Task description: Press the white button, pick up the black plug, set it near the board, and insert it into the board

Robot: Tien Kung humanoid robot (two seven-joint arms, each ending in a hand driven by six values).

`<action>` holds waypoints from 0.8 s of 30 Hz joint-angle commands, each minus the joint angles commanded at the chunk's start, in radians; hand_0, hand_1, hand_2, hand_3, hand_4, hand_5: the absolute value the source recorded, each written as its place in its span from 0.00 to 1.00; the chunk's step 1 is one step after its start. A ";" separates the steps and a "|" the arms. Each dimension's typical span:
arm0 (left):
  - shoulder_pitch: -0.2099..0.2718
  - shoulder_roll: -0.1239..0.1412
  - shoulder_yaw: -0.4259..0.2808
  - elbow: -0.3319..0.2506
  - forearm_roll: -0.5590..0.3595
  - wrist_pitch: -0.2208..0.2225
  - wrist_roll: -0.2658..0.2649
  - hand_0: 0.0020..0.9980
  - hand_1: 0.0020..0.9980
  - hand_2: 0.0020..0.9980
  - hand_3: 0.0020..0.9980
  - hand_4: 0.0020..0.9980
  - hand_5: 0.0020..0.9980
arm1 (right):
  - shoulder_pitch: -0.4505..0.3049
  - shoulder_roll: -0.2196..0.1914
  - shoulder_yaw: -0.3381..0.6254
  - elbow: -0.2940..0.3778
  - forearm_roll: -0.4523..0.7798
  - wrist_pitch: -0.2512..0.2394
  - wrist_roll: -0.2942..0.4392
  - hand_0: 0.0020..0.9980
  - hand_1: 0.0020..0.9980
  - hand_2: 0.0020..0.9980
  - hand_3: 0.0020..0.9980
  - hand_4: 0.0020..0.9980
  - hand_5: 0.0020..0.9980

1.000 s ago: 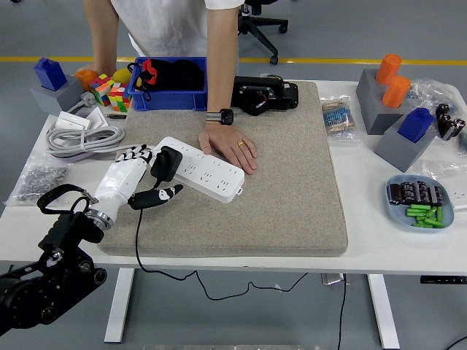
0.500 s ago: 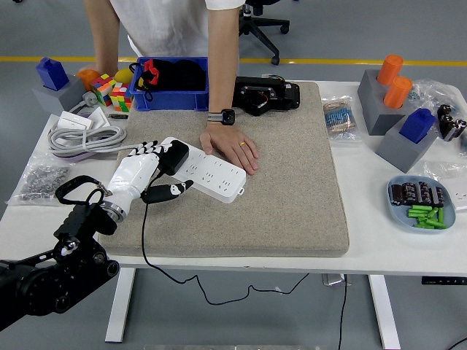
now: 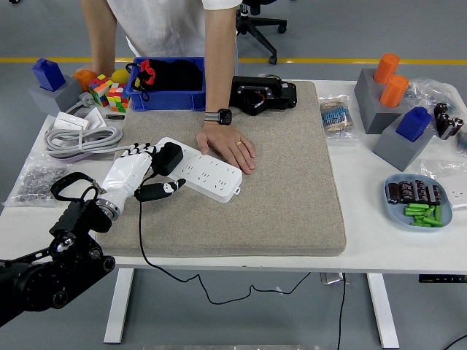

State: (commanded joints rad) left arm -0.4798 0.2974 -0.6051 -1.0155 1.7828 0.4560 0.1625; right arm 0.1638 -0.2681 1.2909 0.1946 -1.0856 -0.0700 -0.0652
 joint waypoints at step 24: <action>0.038 -0.018 -0.182 -0.137 -0.078 0.167 -0.166 1.00 1.00 0.98 0.95 0.86 0.76 | 0.001 0.004 0.002 0.001 -0.003 0.001 -0.001 0.62 0.59 0.58 0.58 0.65 0.36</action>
State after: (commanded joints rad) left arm -0.4420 0.2799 -0.7870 -1.1527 1.7044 0.6233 -0.0040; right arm 0.1652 -0.2639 1.2931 0.1951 -1.0883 -0.0689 -0.0658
